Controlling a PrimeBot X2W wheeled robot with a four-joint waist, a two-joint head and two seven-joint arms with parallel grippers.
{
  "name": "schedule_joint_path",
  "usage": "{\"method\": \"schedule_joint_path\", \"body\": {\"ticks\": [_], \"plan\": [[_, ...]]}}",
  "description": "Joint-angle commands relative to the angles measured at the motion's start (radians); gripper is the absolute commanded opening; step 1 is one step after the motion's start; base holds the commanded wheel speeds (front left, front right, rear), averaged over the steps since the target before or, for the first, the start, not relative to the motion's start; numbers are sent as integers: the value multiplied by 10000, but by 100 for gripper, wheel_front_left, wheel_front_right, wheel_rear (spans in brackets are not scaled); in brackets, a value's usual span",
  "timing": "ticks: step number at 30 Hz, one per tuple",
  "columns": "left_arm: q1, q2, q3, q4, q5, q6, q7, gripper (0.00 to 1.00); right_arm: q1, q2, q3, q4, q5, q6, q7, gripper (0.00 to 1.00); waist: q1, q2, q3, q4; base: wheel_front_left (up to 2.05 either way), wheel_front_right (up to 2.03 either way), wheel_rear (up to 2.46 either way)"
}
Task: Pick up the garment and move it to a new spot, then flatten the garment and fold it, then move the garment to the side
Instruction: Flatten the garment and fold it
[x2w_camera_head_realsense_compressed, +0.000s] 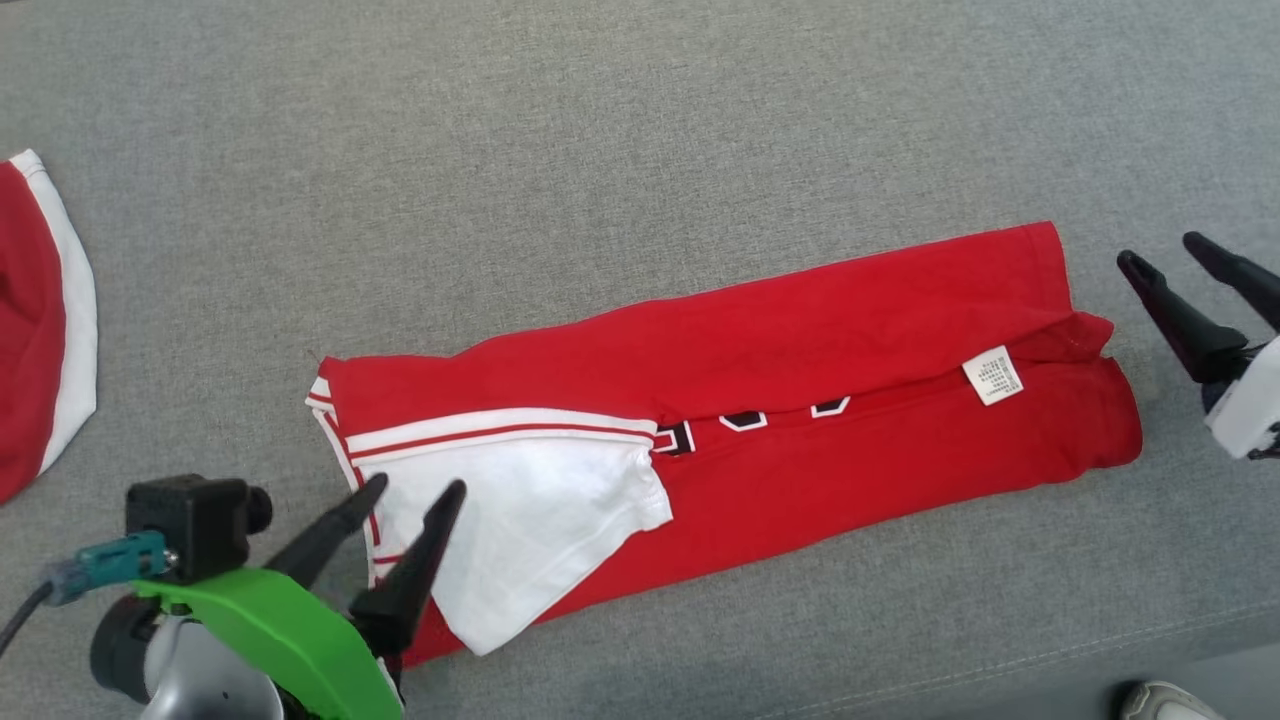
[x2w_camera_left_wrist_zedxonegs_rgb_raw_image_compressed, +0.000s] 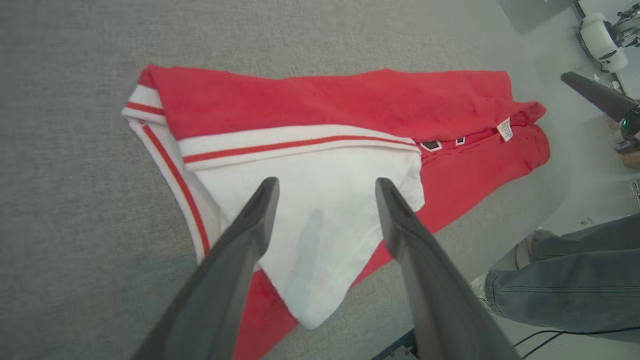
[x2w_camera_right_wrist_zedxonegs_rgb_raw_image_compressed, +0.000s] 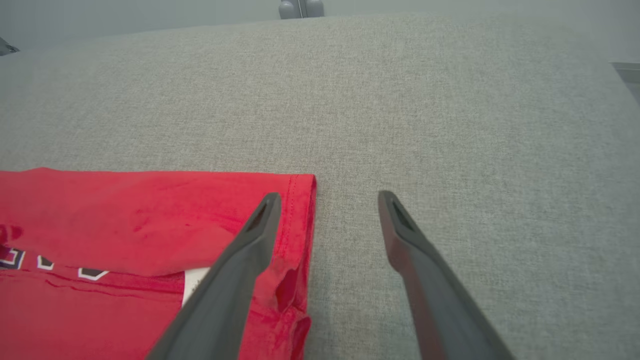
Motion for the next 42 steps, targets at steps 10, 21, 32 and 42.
{"method": "schedule_joint_path", "body": {"ticks": [10, 21, 32, 42], "plan": [[-562, -253, 709, 376, 1920, 593, -2138, 100, 291, 1807, -207, 1546, -337, 1, 391, 100, 1, -1, 42, 555, 0, 0, 0], [-113, -817, 1365, 2364, 2788, 353, -5252, 100, 1089, 2625, -541, 2348, -56, 4, 1138, 100, 1, -1, -465, 886, 0, 0, 0], [276, -1429, 1278, 4786, 2556, -367, -6557, 100, 1307, 2242, -1173, 2867, 965, -9, 1093, 0, 1, -1, -1528, 1089, 0, 0, 0], [729, -1934, 1245, 5726, 2427, -803, -6852, 100, 1716, 632, -2589, 4381, 1473, -7, 927, 0, 1, -1, -2437, 1209, 0, 0, 0]]}}
